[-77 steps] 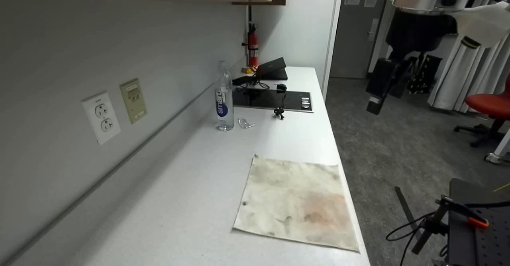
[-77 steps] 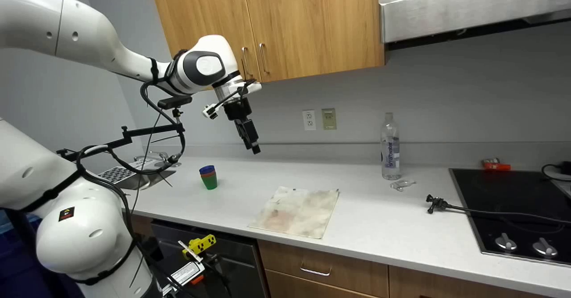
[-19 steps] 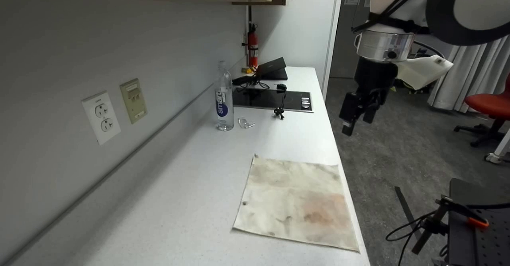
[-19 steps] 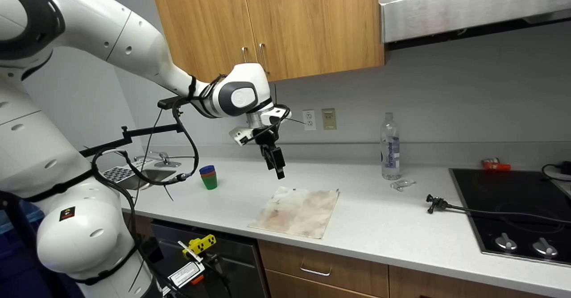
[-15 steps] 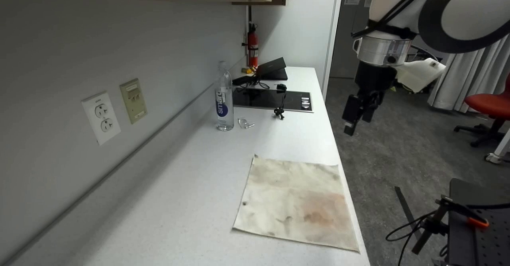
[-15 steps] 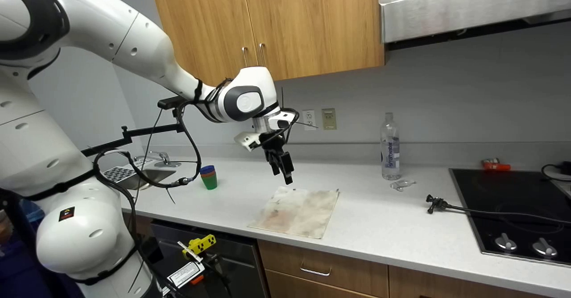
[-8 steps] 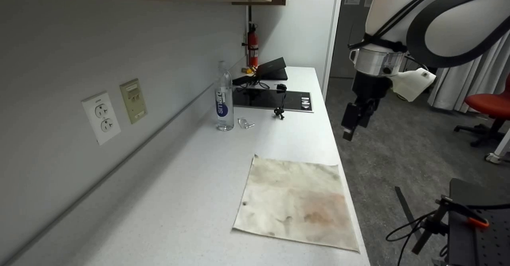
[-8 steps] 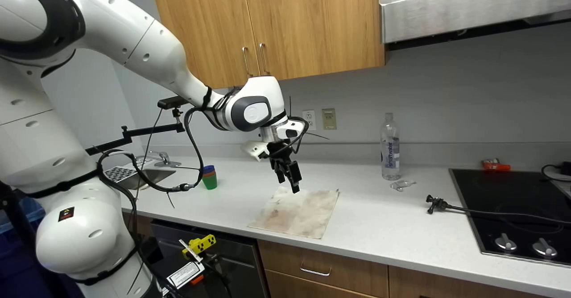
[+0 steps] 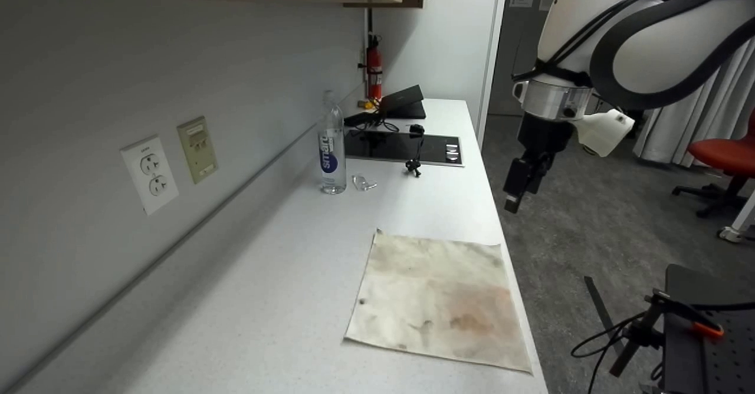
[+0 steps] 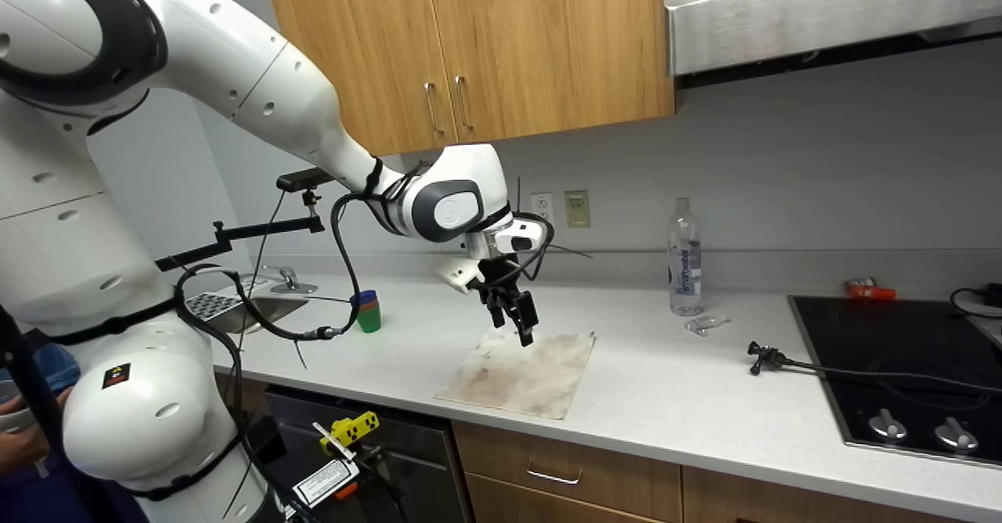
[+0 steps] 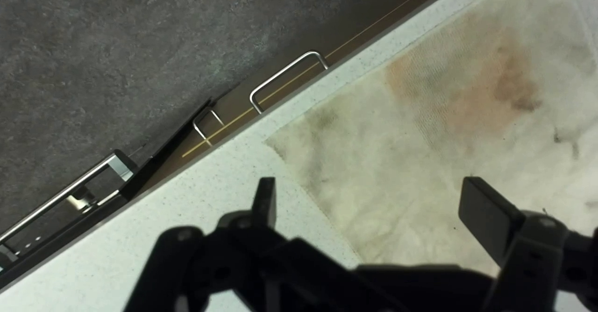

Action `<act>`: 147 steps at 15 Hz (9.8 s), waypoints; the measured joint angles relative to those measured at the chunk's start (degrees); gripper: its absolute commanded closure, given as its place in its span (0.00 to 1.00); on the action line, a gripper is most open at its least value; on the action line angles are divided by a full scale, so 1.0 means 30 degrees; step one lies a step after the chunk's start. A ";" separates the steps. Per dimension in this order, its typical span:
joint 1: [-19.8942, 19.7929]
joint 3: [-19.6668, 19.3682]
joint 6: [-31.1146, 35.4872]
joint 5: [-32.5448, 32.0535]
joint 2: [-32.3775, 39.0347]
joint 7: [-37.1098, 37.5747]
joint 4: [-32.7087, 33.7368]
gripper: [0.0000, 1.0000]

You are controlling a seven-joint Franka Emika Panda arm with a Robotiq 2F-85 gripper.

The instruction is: Fold the cloth on the countertop into a triangle twice

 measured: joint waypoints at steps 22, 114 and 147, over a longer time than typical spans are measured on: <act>-0.0693 -0.0940 0.2378 0.2545 0.5173 -0.4195 0.1225 0.00; 0.3624 0.3088 0.1628 0.1811 1.1145 0.0025 1.0165 0.41; 0.4369 0.3430 0.1699 0.1433 0.4711 0.1192 -0.0212 0.00</act>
